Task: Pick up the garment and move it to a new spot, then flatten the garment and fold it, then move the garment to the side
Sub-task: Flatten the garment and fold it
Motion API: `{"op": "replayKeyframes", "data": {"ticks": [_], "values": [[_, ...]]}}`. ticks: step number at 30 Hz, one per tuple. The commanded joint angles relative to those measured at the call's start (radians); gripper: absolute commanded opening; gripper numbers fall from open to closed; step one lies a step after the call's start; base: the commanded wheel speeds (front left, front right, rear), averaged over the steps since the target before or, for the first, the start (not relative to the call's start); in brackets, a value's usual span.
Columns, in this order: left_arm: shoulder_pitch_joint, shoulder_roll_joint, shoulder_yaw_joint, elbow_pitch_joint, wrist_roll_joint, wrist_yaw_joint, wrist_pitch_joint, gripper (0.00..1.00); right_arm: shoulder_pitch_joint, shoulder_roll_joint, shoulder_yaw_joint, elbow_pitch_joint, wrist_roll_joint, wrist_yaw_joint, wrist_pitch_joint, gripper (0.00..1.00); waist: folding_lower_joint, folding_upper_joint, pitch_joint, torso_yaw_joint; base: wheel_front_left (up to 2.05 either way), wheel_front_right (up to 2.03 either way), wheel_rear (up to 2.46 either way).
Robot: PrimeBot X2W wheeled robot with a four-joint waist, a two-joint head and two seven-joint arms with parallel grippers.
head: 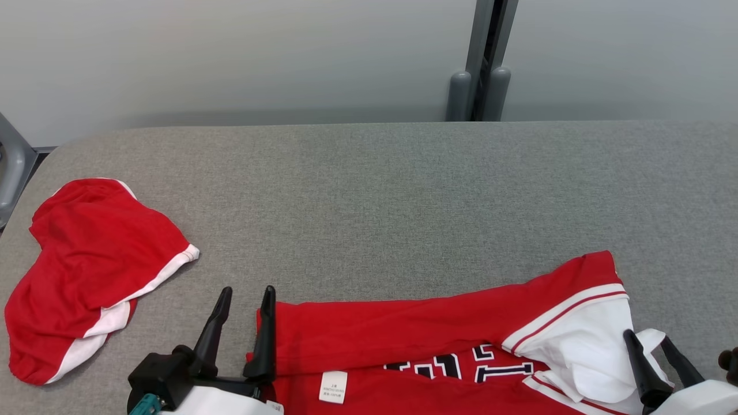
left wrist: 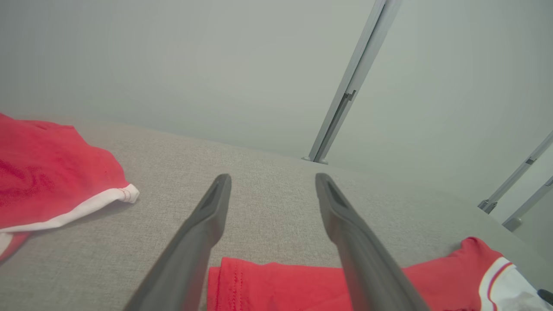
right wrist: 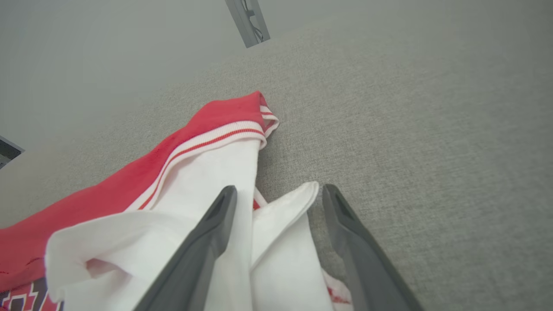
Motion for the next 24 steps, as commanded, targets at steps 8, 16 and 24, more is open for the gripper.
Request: {"op": "replayKeyframes", "data": {"ticks": [8, 16, 24], "values": [[-0.004, -0.019, 0.023, 0.015, 0.061, -0.055, -0.004, 1.0, -0.04, -0.003, 0.099, 0.097, 0.079, 0.0, 0.017, 1.0, 0.0, 0.0, 0.003, 0.02, 0.0, 0.0, 0.0], [-0.006, -0.021, 0.023, 0.009, 0.051, -0.055, -0.004, 1.0, -0.073, -0.007, 0.203, 0.123, 0.169, 0.0, 0.02, 0.84, 0.0, 0.0, 0.003, 0.031, 0.0, 0.0, 0.0], [-0.01, -0.021, 0.021, 0.005, 0.051, -0.05, -0.004, 1.0, -0.104, -0.046, 0.242, 0.142, 0.223, 0.0, -0.013, 0.0, 0.0, 0.0, 0.004, 0.027, 0.0, 0.0, 0.0]]}}
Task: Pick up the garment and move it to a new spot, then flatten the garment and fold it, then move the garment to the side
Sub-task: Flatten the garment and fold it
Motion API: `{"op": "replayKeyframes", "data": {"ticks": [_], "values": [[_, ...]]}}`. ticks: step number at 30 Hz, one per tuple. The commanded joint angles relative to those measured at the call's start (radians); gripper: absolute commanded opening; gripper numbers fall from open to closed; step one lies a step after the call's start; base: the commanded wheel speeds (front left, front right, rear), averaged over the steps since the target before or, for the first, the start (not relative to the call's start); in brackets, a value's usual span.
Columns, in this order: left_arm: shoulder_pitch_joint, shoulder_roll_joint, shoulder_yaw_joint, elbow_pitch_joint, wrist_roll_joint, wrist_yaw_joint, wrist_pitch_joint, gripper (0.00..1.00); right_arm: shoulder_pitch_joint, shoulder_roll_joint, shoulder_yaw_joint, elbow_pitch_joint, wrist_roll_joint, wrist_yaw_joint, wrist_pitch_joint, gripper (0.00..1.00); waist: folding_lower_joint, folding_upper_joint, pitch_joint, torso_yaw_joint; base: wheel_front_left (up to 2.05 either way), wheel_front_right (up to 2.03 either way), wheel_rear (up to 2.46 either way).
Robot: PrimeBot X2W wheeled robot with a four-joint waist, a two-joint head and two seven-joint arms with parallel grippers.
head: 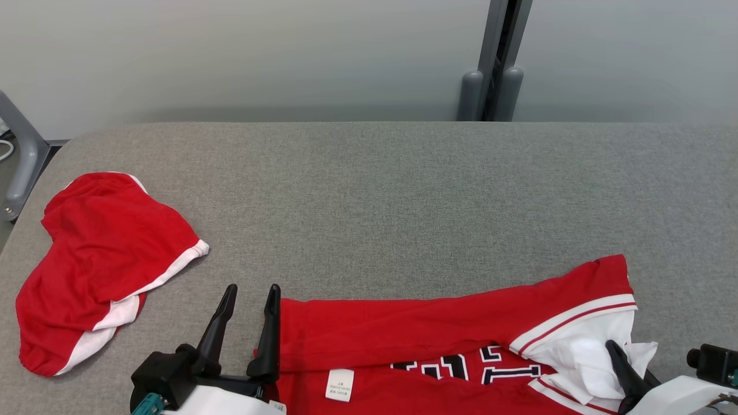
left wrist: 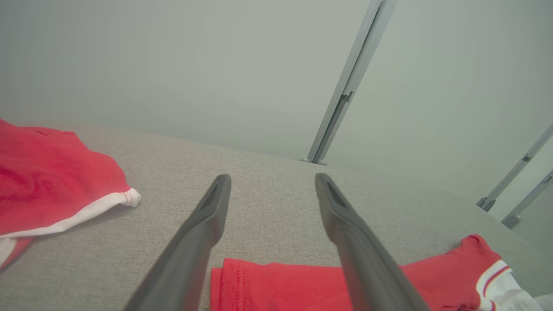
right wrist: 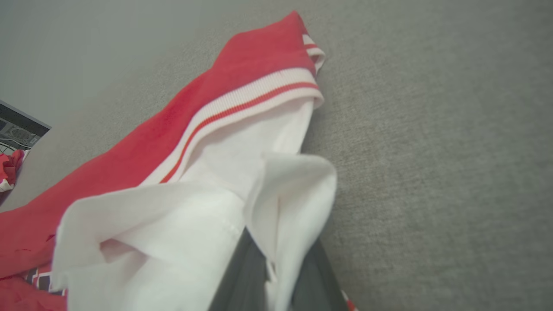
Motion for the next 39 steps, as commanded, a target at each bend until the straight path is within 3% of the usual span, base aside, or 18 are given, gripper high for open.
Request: {"op": "replayKeyframes", "data": {"ticks": [1, 12, 23, 31, 39], "values": [[-0.009, 0.002, 0.0, -0.004, -0.003, 0.002, -0.004, 1.0, -0.011, -0.011, 0.004, 0.013, 0.013, -0.001, -0.007, 0.0, 0.0, 0.0, 0.0, -0.002, 0.0, 0.0, 0.0], [-0.012, 0.003, -0.012, 0.005, -0.007, 0.006, -0.004, 1.0, -0.046, -0.083, 0.006, 0.045, 0.081, -0.001, -0.012, 0.0, 0.0, 0.0, -0.005, -0.007, 0.0, 0.0, 0.0], [-0.01, 0.002, -0.013, 0.014, -0.006, 0.007, -0.004, 1.0, -0.061, -0.214, -0.024, 0.117, 0.161, 0.0, 0.003, 0.0, 0.0, 0.0, -0.026, -0.005, 0.0, 0.0, 0.0], [0.008, 0.003, -0.021, 0.016, -0.013, 0.009, -0.004, 1.0, -0.037, -0.246, 0.01, 0.038, 0.214, 0.0, 0.016, 0.0, 0.0, 0.0, -0.057, -0.017, 0.0, 0.0, 0.0], [0.02, 0.002, 0.01, 0.009, -0.056, 0.018, -0.004, 1.0, -0.001, -0.249, 0.046, -0.135, 0.261, 0.0, 0.045, 0.0, 0.0, 0.0, -0.105, -0.04, 0.0, 0.0, 0.0]]}}
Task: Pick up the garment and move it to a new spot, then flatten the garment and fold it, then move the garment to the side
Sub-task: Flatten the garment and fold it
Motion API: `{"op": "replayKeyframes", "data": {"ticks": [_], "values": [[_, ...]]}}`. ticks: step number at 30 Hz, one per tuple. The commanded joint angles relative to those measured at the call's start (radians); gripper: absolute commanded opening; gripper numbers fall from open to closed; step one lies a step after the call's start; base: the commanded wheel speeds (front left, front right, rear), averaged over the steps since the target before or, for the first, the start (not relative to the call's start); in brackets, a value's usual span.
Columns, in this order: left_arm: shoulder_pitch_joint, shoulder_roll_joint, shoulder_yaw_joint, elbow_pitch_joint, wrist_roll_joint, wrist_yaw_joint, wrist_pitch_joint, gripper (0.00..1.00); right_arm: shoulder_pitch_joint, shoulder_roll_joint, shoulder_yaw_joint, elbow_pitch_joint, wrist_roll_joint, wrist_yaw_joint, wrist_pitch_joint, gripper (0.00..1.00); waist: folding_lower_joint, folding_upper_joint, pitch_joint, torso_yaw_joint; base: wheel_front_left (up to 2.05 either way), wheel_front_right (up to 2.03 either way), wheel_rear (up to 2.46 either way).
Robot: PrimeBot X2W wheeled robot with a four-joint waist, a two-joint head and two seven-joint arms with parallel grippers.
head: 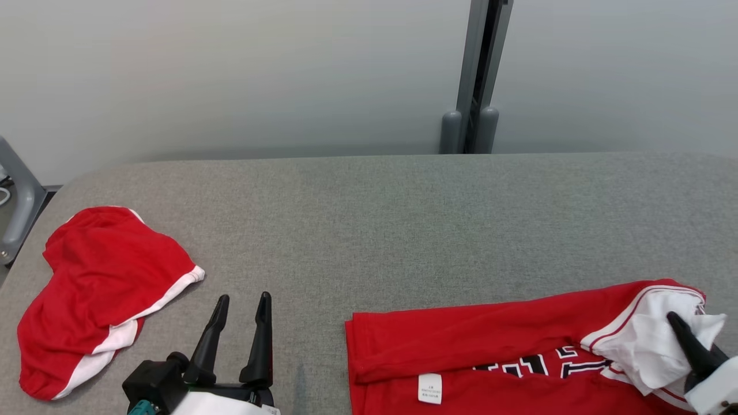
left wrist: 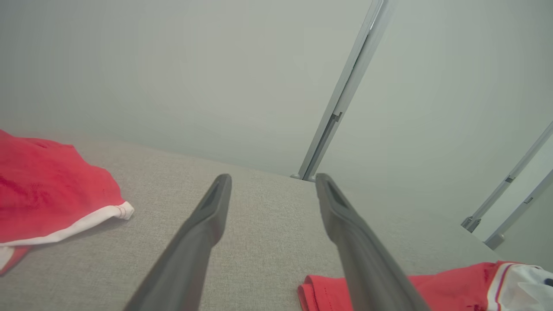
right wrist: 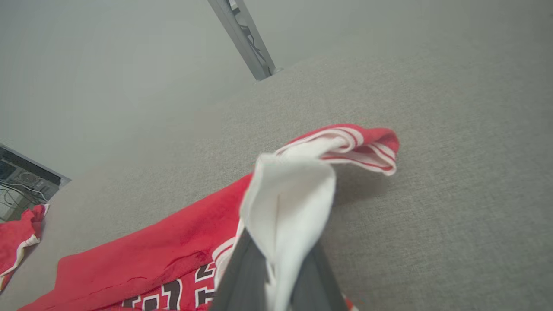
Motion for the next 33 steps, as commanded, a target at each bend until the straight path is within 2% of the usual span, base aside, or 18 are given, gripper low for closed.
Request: {"op": "replayKeyframes", "data": {"ticks": [1, 9, 16, 27, 33], "values": [[0.002, 0.003, 0.013, -0.001, 0.003, 0.001, -0.004, 1.0, 0.012, -0.002, 0.002, -0.048, 0.02, 0.0, 0.014, 0.0, 0.0, -0.0001, -0.018, -0.009, 0.0, 0.0, 0.0], [-0.006, 0.003, 0.042, -0.002, -0.006, -0.005, -0.004, 1.0, 0.022, 0.06, -0.007, -0.216, 0.081, 0.0, 0.075, 0.0, 0.0, -0.0001, -0.03, -0.017, 0.0, 0.0, 0.0], [-0.02, 0.003, 0.045, 0.002, -0.014, -0.006, -0.004, 1.0, 0.019, 0.17, 0.007, -0.33, 0.073, 0.0, 0.156, 0.0, 0.0, -0.0001, -0.027, -0.005, 0.0, 0.0, 0.0], [-0.051, 0.004, 0.041, 0.0, -0.035, 0.001, -0.004, 1.0, 0.041, 0.41, -0.009, -0.33, -0.009, 0.0, 0.244, 0.0, 0.0, -0.0001, 0.01, 0.055, 0.0, 0.0, 0.0], [-0.063, 0.003, 0.037, 0.006, -0.047, -0.002, -0.004, 1.0, 0.045, 0.499, -0.026, -0.28, -0.091, 0.0, 0.291, 0.0, 0.0, -0.0001, 0.03, 0.082, 0.0, 0.0, 0.0]]}}
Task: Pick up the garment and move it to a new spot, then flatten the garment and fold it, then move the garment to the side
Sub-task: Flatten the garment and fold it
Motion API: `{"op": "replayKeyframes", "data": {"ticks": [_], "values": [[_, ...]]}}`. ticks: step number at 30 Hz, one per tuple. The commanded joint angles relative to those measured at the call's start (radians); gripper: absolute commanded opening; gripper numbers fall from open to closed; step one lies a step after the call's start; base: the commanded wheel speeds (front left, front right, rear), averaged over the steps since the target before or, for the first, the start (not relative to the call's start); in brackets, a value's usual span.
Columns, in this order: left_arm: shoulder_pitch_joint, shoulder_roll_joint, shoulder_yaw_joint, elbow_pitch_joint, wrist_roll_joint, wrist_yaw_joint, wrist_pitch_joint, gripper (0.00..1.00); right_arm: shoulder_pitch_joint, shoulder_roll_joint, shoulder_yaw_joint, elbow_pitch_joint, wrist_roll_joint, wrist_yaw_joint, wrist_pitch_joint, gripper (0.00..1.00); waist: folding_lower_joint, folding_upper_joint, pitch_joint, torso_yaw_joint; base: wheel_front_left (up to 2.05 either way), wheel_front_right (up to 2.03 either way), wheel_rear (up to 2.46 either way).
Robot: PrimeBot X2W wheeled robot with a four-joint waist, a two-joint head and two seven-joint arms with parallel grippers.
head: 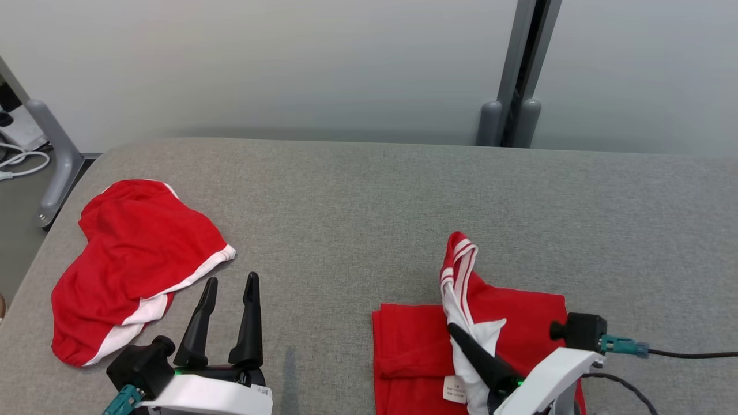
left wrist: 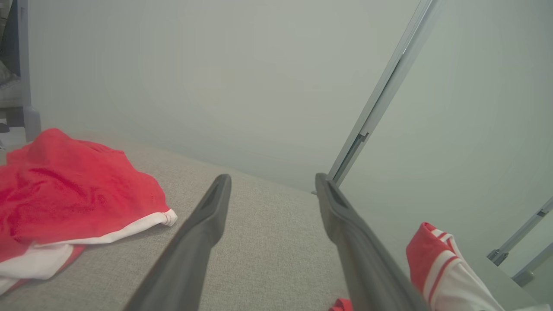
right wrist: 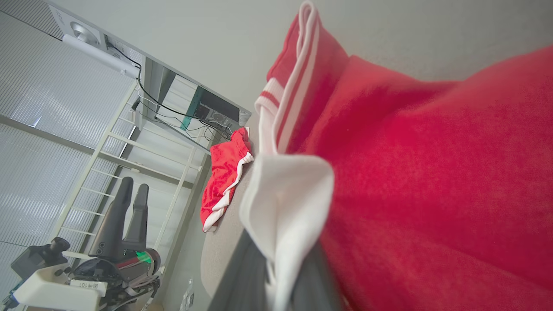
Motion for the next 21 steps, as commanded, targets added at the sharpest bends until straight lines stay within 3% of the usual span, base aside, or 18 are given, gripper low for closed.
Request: {"op": "replayKeyframes", "data": {"ticks": [1, 14, 16, 21], "values": [[-0.022, 0.003, 0.0, 0.001, -0.007, 0.002, -0.004, 1.0, 0.014, 0.014, -0.008, 0.017, -0.006, 0.0, 0.016, 0.0, 0.0, -0.0001, 0.008, 0.009, 0.0, 0.0, 0.0], [-0.03, 0.004, -0.009, 0.008, -0.032, 0.007, -0.004, 1.0, -0.014, 0.061, -0.026, 0.135, -0.101, 0.0, 0.055, 0.0, 0.0, -0.0001, 0.03, 0.037, 0.0, 0.0, 0.0], [-0.029, 0.003, -0.008, 0.013, -0.03, 0.004, -0.004, 1.0, -0.015, 0.063, -0.007, 0.145, -0.114, 0.0, 0.071, 1.0, 0.0, -0.0001, 0.028, 0.039, 0.0, 0.0, 0.0], [-0.027, 0.003, -0.008, 0.016, -0.036, 0.003, -0.004, 1.0, -0.017, 0.063, 0.007, 0.134, -0.136, 0.0, 0.088, 1.0, 0.0, -0.0001, 0.024, 0.04, 0.0, 0.0, 0.0]]}}
